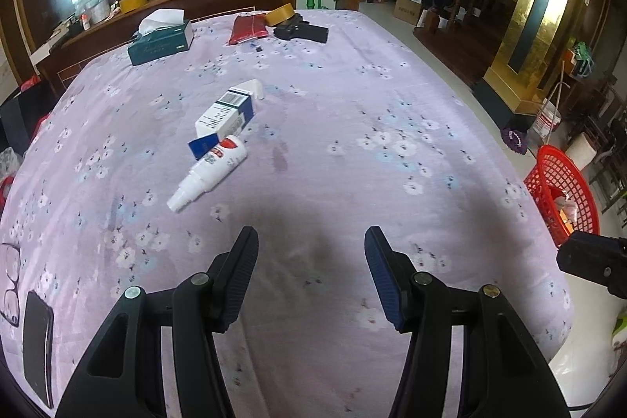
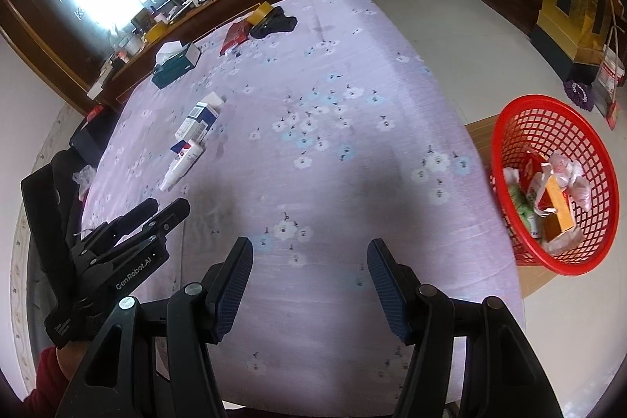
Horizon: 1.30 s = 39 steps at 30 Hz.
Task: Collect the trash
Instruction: 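Grasp the white bottle with the left tool while the right tool grasps the white medicine box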
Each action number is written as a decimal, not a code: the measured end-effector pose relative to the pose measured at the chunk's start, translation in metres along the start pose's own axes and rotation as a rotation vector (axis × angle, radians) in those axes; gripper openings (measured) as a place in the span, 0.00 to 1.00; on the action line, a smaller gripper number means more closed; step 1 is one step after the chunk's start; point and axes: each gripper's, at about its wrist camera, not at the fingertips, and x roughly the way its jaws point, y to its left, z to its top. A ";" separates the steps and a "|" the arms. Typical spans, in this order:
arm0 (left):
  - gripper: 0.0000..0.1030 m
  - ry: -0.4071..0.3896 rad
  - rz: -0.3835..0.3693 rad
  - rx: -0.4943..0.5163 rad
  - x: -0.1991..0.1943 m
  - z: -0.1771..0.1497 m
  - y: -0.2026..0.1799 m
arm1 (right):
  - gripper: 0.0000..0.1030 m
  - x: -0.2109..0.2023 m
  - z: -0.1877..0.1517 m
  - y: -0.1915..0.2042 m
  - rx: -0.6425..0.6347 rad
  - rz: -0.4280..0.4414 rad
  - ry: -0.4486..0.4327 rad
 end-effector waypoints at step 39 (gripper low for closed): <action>0.33 0.043 0.028 -0.164 0.040 -0.011 0.165 | 0.63 0.170 0.149 0.158 -0.007 0.132 0.168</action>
